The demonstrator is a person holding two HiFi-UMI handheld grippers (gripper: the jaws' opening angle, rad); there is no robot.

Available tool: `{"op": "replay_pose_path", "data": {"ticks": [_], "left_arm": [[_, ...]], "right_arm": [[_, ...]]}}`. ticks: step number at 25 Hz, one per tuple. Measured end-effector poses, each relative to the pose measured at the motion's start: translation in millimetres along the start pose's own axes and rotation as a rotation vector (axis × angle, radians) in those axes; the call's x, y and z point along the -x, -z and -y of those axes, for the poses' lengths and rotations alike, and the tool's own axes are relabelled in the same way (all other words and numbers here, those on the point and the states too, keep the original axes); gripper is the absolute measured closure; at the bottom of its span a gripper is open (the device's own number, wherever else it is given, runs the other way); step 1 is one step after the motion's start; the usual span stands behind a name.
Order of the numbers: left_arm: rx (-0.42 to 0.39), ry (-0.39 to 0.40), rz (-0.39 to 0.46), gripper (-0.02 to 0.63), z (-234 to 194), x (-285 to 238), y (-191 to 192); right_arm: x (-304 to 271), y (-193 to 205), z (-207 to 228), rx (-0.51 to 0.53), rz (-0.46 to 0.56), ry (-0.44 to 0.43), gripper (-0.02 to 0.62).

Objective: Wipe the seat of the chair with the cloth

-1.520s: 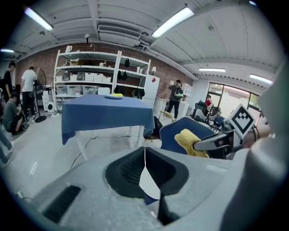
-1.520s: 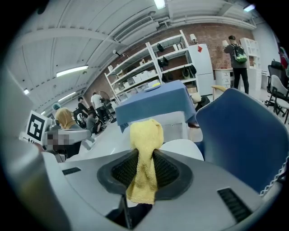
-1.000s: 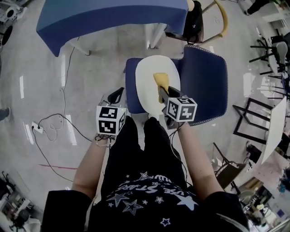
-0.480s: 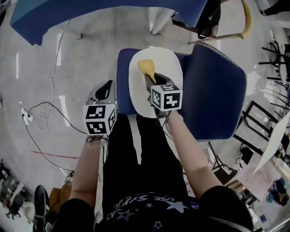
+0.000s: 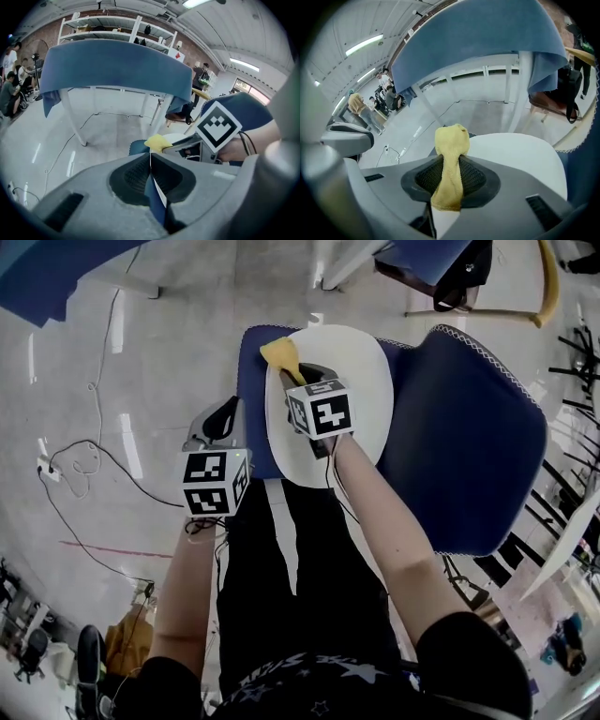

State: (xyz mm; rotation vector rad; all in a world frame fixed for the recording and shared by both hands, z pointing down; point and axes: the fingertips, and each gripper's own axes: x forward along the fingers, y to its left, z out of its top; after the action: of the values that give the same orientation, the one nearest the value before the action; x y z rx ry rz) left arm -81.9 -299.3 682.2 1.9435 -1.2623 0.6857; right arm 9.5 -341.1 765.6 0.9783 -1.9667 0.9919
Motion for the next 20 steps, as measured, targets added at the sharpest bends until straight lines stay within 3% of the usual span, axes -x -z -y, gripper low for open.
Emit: {"op": "replay_pose_path", "data": {"ticks": [11, 20], "left_arm": [[-0.037, 0.025, -0.033, 0.584, 12.8, -21.2, 7.3], [-0.074, 0.035, -0.050, 0.584, 26.1, -26.8, 4.3]], "right_arm": [[-12.3, 1.8, 35.9, -0.017, -0.026, 0.036, 0.492], [22.9, 12.0, 114.2, -0.150, 0.010, 0.173, 0.492]]}}
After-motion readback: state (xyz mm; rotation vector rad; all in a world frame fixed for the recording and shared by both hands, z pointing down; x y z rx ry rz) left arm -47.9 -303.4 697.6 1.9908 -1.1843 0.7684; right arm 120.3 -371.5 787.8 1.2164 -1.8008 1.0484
